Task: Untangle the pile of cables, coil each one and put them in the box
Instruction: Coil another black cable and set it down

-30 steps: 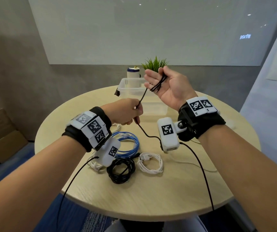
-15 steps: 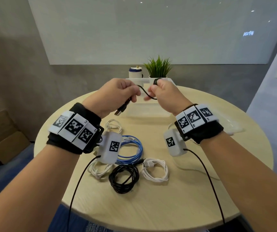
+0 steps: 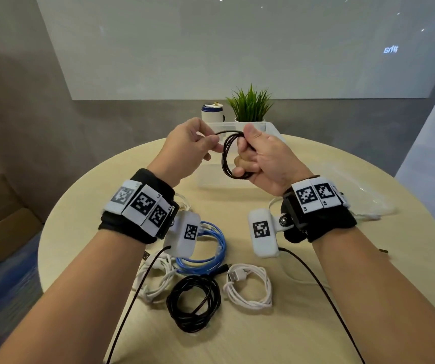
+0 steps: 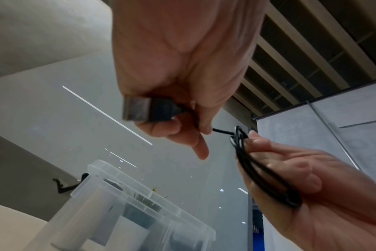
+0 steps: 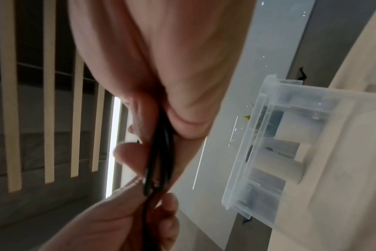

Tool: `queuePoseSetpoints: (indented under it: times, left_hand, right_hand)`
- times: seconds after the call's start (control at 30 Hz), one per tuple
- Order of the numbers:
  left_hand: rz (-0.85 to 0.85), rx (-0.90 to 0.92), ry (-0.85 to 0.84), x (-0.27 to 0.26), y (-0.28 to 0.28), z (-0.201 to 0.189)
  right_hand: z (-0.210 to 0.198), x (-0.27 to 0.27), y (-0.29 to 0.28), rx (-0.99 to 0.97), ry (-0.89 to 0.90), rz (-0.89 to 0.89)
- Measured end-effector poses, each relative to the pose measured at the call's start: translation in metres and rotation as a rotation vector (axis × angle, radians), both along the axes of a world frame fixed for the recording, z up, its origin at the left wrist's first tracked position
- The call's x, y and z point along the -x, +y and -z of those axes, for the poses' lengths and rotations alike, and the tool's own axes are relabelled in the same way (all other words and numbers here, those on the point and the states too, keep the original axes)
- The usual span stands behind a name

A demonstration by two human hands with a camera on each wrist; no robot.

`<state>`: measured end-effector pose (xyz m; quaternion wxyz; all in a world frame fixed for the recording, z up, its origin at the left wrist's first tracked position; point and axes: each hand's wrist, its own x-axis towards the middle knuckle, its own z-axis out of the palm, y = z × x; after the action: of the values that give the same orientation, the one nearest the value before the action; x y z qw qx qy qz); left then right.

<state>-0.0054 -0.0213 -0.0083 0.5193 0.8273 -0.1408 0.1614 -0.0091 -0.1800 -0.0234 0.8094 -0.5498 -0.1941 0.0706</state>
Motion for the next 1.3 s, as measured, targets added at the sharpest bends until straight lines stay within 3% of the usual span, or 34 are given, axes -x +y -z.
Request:
queuePoseSetpoints:
  times: [0.17,0.4,0.5,0.63,0.8,1.03,1.3]
  left_hand:
    - [0.083,-0.118,0.018,-0.001,0.000,0.008]
    - [0.077,-0.181,0.090,-0.009,0.005,0.008]
    - [0.034,-0.018,0.064,-0.013,0.006,0.011]
    - [0.082,0.376,0.030,-0.017,0.006,0.014]
    - [0.060,0.638,0.025,-0.026,-0.003,0.022]
    - [0.175,0.861,0.174,-0.031,-0.002,0.030]
    - [0.194,0.905,0.281,-0.025,-0.008,0.032]
  right_hand:
    - [0.004,-0.005,0.001,-0.165,0.052,0.011]
    - [0.008,-0.012,0.008,-0.221,0.066,0.010]
    - [0.008,-0.014,0.012,-0.222,0.066,0.028]
    - [0.013,-0.015,0.012,-0.141,0.048,0.052]
    - [0.019,-0.016,0.013,-0.030,0.042,0.057]
    - [0.026,-0.020,0.016,0.064,0.002,0.060]
    - [0.030,-0.025,0.015,-0.017,-0.007,0.077]
